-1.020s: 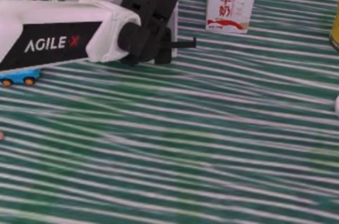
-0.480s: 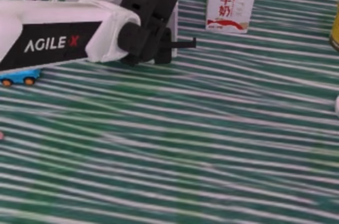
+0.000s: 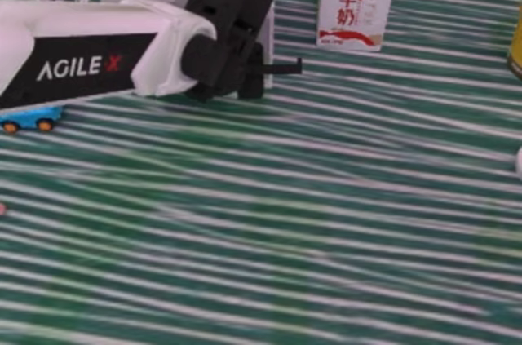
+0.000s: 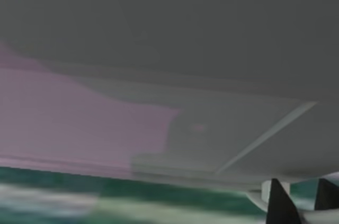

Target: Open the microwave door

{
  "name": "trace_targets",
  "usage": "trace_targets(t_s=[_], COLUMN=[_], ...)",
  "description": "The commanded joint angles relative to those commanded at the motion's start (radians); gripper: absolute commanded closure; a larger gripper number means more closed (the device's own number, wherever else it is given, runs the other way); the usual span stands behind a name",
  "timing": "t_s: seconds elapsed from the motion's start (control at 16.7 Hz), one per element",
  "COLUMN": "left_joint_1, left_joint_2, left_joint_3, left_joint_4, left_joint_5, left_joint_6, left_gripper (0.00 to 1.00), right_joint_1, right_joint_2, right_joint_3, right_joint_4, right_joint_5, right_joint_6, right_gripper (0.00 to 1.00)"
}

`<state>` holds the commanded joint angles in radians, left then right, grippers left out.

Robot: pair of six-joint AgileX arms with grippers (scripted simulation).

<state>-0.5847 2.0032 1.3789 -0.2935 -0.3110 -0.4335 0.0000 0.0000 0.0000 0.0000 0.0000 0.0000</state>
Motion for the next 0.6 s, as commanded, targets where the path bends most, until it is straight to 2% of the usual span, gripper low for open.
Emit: trace_targets(t_s=[0.36,0.6], left_joint_1=[0.016,0.016], left_joint_2=[-0.044,-0.044], left_joint_3=[-0.062,-0.066], left_joint_4=[0.037,0.037], left_joint_5=[0.033,0.034], left_joint_6=[0.056,0.059], left_gripper=[1.0,1.0], right_joint_1=[0.0,0.0], right_joint_2=[0.0,0.0], right_joint_3=[0.0,0.0], right_joint_4=[0.0,0.0], right_joint_5=[0.0,0.0], right_joint_6=[0.0,0.0], right_gripper=[0.0,0.0])
